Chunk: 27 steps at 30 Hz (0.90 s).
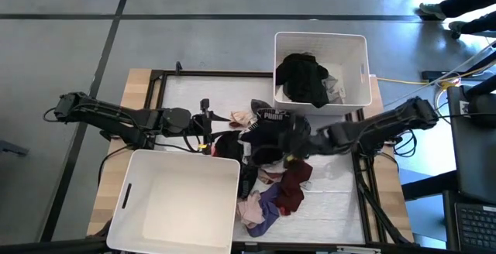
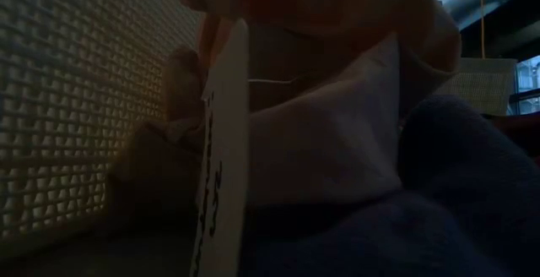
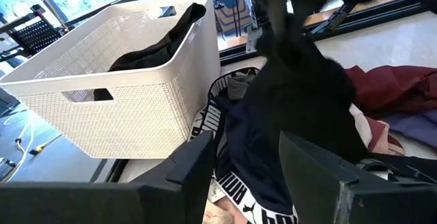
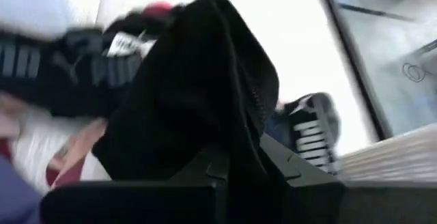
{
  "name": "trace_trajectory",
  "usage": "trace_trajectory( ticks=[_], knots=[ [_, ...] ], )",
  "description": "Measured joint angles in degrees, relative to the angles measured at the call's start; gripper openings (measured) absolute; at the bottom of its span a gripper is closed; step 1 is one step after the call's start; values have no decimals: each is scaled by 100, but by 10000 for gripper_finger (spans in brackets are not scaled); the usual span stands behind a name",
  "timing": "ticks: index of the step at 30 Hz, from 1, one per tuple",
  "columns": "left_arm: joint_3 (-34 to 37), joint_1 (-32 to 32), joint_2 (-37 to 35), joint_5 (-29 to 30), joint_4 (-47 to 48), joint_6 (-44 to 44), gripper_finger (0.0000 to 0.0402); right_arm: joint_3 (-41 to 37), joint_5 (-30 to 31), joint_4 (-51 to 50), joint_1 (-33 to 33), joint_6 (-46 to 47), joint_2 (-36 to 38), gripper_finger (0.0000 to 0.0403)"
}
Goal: Sort clothes
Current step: Put the black underwear into the top white laundry bin
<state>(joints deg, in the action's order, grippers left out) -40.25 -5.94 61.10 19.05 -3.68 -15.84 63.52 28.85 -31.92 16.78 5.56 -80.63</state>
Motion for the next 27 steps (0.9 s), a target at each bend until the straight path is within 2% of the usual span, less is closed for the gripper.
trace_trajectory(
  ticks=[7, 10, 16, 21, 27],
  knots=[
    [0, -1, 0, 0, 1, 0, 159, -282, -372, 297, 168, 322, -651, 37],
    [0, -1, 1, 0, 2, 0, 159, -261, -392, 391, 157, 472, -823, 50],
    [0, -2, 0, 0, 1, 0, 159, 181, -429, 342, 157, 349, -795, 127],
    [0, -1, 1, 0, 2, 0, 159, 337, -869, 534, 131, 308, -877, 197],
    [0, 0, 2, 0, 8, 2, 159, 333, -945, 575, -2, -22, -1423, 236]
  ],
)
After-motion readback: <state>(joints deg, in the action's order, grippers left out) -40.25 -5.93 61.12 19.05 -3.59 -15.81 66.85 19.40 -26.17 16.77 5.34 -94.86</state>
